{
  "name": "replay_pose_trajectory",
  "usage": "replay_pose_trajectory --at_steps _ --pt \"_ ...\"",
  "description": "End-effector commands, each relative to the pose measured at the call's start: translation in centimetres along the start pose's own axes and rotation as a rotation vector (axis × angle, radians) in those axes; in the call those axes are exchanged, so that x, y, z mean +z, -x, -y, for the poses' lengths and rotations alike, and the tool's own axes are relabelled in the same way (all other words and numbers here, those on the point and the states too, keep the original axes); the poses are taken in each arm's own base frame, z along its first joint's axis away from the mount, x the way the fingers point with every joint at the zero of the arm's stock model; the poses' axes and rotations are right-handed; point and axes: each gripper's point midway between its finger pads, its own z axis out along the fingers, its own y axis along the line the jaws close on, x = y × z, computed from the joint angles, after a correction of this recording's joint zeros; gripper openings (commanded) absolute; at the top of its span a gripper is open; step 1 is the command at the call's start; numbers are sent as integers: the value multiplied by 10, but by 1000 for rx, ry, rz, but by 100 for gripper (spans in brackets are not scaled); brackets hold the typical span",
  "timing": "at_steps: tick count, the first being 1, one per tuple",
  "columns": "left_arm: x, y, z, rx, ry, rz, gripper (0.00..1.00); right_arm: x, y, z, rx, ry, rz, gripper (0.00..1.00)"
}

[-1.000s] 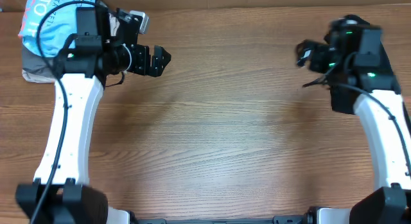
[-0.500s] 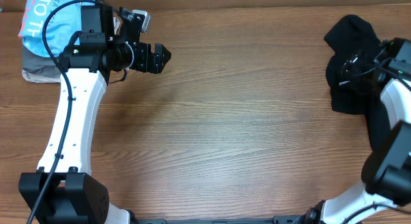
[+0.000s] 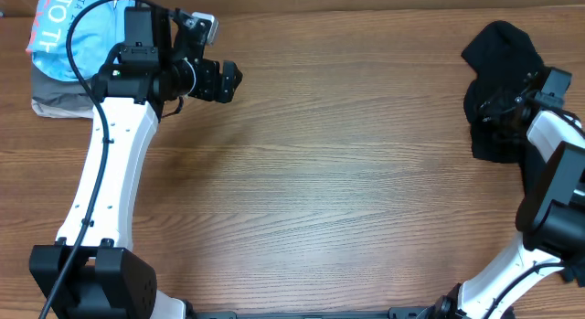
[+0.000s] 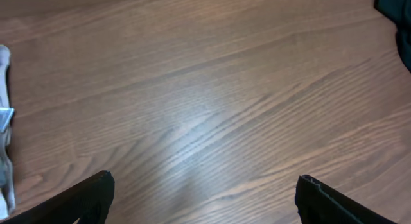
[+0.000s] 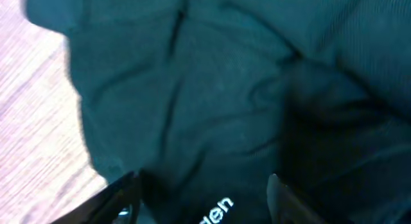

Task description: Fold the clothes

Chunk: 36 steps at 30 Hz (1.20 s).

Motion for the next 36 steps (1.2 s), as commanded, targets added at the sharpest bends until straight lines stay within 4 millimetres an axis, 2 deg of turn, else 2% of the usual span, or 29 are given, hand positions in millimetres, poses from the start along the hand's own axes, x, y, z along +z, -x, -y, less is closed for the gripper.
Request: replay_pose_trajectory --at_steps 1,6,16,17,19,22,24,29,33,36 --pt "-6 12 1 45 17 36 92 1 3 4 29 -30 4 62" --pt "-6 15 1 50 18 50 92 0 -4 18 36 -102 -17 62" --pt "-5 18 0 54 21 61 92 -6 -19 23 41 -128 -84 59" --pt "-5 18 0 55 22 63 92 -6 -19 23 41 -128 -84 55" --pt "-5 20 0 57 24 68 91 -6 -18 23 41 -127 -81 41" --pt "-5 22 -1 59 25 77 90 -7 -16 22 40 -123 -72 8" --pt "-6 24 -1 63 26 87 88 -10 -12 20 40 -119 -61 4" --pt "-7 34 -2 76 32 125 86 -38 10 8 35 -94 1 4" --pt "-8 44 -3 87 42 164 83 -75 31 -19 11 -29 46 4" --pt "-12 51 -14 48 100 189 82 -102 38 -49 -27 46 60 4"
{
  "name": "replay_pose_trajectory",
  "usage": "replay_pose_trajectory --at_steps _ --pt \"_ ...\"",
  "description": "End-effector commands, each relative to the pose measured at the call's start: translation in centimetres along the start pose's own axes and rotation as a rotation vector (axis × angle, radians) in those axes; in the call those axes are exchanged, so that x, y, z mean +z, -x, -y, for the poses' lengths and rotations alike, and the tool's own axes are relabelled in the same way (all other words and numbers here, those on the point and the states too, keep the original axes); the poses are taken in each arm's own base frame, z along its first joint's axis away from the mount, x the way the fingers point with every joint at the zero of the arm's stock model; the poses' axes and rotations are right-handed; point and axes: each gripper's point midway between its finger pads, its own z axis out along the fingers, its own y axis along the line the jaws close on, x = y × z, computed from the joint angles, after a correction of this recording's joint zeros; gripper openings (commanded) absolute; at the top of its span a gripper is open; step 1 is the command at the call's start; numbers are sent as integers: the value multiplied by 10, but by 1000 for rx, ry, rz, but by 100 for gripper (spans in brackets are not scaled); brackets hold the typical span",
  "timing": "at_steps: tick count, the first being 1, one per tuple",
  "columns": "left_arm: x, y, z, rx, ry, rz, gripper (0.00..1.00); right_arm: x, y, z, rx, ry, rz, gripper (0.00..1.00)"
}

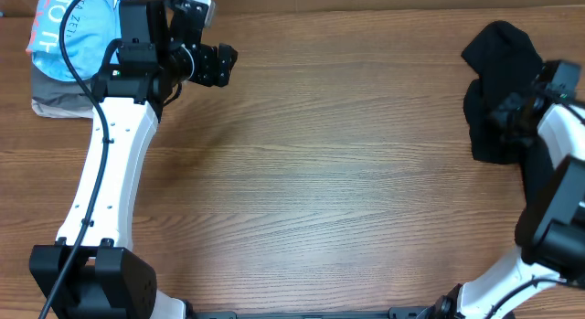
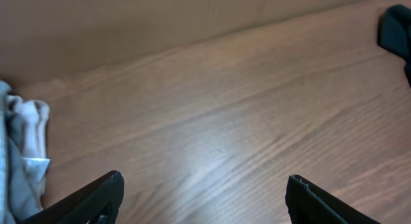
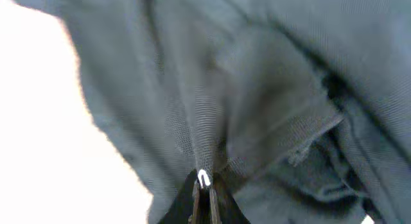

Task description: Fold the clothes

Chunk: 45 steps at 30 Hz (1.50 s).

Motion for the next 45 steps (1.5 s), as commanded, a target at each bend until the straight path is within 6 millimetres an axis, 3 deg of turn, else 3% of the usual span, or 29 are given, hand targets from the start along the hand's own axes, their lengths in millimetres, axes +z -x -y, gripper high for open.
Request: replay_pose_trajectory --at_steps 1,5,9,12,17,19,22,28,30,31,34,36,38,41,45 --pt "-9 15 -13 -32 83 39 82 -63 33 -54 -76 148 119 4" --pt "-21 27 -31 -79 149 67 81 -94 20 -106 -190 252 94 4" --pt "-38 39 -50 -125 186 103 80 -118 -19 -170 -315 358 30 4" --pt "-50 46 -69 -170 219 135 80 -133 -65 -218 -425 451 -38 4" --pt "-70 48 -103 -230 279 169 80 -161 -168 -291 -640 584 -146 4" --pt "-75 45 -115 -246 302 173 80 -178 -219 -316 -743 640 -183 4" --pt "-81 39 -127 -267 325 165 80 -203 -289 -339 -878 707 -228 8" --pt "-85 29 -136 -282 341 137 82 -246 -391 -352 -1035 790 -294 21" --pt "-85 28 -136 -277 341 132 84 -255 -412 -350 -1075 806 -314 42" --pt "-85 28 -136 -278 341 131 84 -258 -420 -348 -1090 808 -325 47" --pt "-84 27 -135 -279 340 128 86 -260 -423 -340 -1073 780 -354 58" --pt "-84 28 -133 -277 333 128 87 -256 -402 -335 -1014 742 -354 66" --pt "-81 30 -125 -266 294 131 87 -249 -375 -330 -965 710 -337 70" --pt "-70 39 -96 -184 178 137 81 -233 -324 -316 -868 638 -303 73" --pt "-49 47 -50 -84 79 126 78 -201 -261 -283 -742 497 -283 77"
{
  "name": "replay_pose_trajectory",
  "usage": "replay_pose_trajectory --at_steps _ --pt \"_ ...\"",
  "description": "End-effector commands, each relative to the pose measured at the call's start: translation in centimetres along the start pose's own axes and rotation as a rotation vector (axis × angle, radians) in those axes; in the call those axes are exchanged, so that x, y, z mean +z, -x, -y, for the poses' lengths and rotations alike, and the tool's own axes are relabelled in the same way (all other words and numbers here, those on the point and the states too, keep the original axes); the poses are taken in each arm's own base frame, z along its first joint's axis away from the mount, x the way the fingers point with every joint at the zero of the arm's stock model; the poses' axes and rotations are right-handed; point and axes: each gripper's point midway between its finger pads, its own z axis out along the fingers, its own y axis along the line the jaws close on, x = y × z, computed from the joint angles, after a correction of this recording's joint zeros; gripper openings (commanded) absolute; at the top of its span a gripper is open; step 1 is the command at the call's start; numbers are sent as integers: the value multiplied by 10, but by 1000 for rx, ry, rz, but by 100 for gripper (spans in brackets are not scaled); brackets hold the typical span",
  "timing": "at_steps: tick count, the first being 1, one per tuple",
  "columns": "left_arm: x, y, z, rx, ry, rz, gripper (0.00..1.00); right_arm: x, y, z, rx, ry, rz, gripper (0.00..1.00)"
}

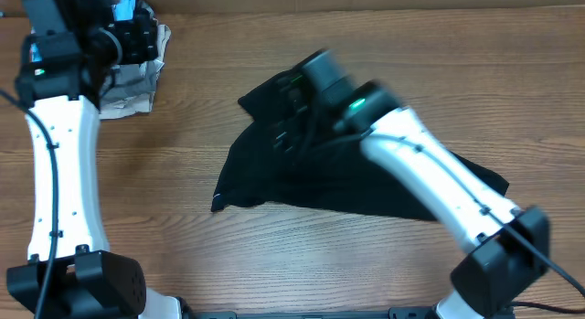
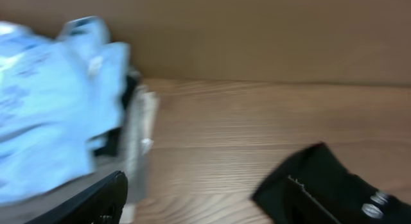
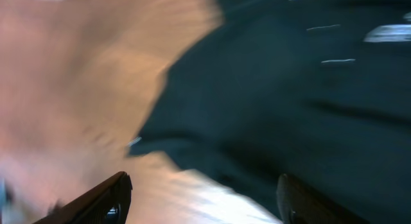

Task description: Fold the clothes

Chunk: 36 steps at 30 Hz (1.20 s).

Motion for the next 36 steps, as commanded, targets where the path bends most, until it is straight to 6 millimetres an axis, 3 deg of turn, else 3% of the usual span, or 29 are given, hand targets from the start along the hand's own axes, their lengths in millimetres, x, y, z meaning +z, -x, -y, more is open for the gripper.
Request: replay_pose_trajectory --at_steps 1,5,7,11,13,18,23,34,36 --pt "5 7 67 149 -158 20 78 -39 26 56 118 -84 87 77" --pt "30 -11 126 274 -236 -18 79 -56 23 125 275 -185 67 80" --pt "46 -24 152 325 -266 -40 80 -63 18 150 326 -213 54 81" --pt "86 -54 202 411 -335 -76 81 -70 9 190 413 -248 43 82" --pt "108 -68 215 430 -338 -88 83 -71 5 202 429 -258 40 82" --pt "163 -105 232 460 -333 -113 87 -65 0 211 424 -264 30 82" --pt "204 -139 235 471 -341 -148 90 -61 -1 212 425 -264 28 83" --pt "241 -202 225 508 -341 -271 92 -61 3 213 419 -261 43 86" --pt "241 -209 225 532 -345 -289 86 -61 3 213 420 -261 44 86"
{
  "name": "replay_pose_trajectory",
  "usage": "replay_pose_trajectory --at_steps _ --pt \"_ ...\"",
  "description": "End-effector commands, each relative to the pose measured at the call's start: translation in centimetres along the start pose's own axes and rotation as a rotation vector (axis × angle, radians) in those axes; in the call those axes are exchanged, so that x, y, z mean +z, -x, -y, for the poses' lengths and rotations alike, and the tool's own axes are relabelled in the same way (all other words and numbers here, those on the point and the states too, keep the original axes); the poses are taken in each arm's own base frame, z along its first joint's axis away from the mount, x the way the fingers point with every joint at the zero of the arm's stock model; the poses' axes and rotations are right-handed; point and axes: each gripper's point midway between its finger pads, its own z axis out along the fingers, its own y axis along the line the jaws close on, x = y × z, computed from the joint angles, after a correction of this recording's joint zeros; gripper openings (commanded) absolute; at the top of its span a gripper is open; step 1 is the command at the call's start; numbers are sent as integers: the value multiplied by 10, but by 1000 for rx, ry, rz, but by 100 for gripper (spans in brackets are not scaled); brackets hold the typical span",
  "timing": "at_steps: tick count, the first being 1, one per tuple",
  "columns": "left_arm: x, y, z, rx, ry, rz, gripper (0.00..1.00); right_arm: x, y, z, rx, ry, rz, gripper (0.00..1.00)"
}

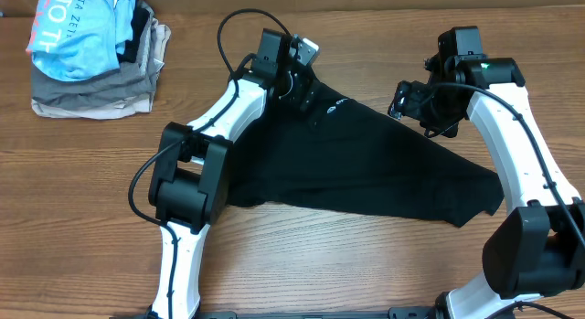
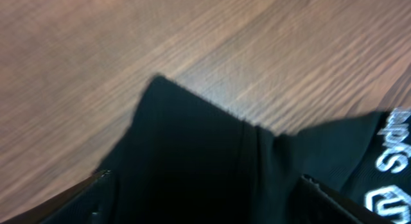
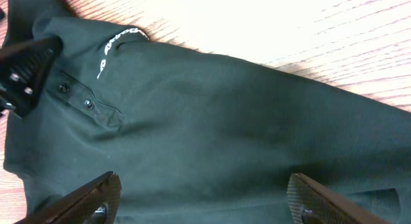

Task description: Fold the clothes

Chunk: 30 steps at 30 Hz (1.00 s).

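A black polo shirt (image 1: 366,168) lies spread over the middle of the table, collar toward the far side, with white lettering (image 3: 119,39) and a buttoned placket (image 3: 76,95). My left gripper (image 1: 300,86) hovers open at the collar end; in the left wrist view the gripper (image 2: 204,180) has dark cloth (image 2: 192,140) between its spread fingers. Over the shirt's upper right edge my right gripper (image 1: 411,100) is open too. The right wrist view shows that gripper (image 3: 203,178) wide apart above the shirt's body, holding nothing.
A stack of folded clothes (image 1: 91,54) with a light blue shirt on top sits at the far left corner. Bare wooden tabletop (image 1: 347,273) surrounds the shirt. The left arm's black cable (image 1: 233,26) loops above the collar.
My left gripper has moved from beside the folded stack to the shirt's collar. The right gripper has moved from the shirt's left part to its upper right edge. The shirt lies flatter and wider.
The shirt was bunched at the table's right edge with my open right gripper on it and the left gripper open near the stack. Then the right gripper was shut on the cloth. Later the shirt lay in the middle, released. Now both grippers hang open over it.
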Motion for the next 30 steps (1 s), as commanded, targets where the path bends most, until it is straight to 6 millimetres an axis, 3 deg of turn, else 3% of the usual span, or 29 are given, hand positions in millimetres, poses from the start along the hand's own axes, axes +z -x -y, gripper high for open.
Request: replay_pose_trajectory --at_steps 1,5,9,10,14,17,23,24,27,30 --pt "6 -1 7 68 -8 -16 80 -10 1 -4 -15 9 30 86" --pt "6 -9 8 79 -9 -49 34 -10 1 -4 -15 9 30 87" --pt "4 -27 -4 52 55 -128 14 -10 1 -4 -15 9 30 86" --pt "2 -33 -11 32 98 -154 4 -10 1 -4 -15 9 30 86" --pt "-16 -53 -49 -70 305 -257 4 -10 1 -3 -15 9 31 86" --pt "-46 -64 -64 -133 363 -349 4 -10 1 -4 -14 10 31 86" --pt "-115 -77 -56 -235 323 -534 4 -10 -4 -2 -11 3 13 86" --pt "-125 -79 -52 -237 315 -563 7 -8 -7 0 -8 -2 1 86" --pt "-143 -81 -47 -225 306 -604 30 1 -18 6 0 -17 -37 86" --pt "-150 -69 -47 -229 299 -579 33 15 -30 18 17 -41 -75 86"
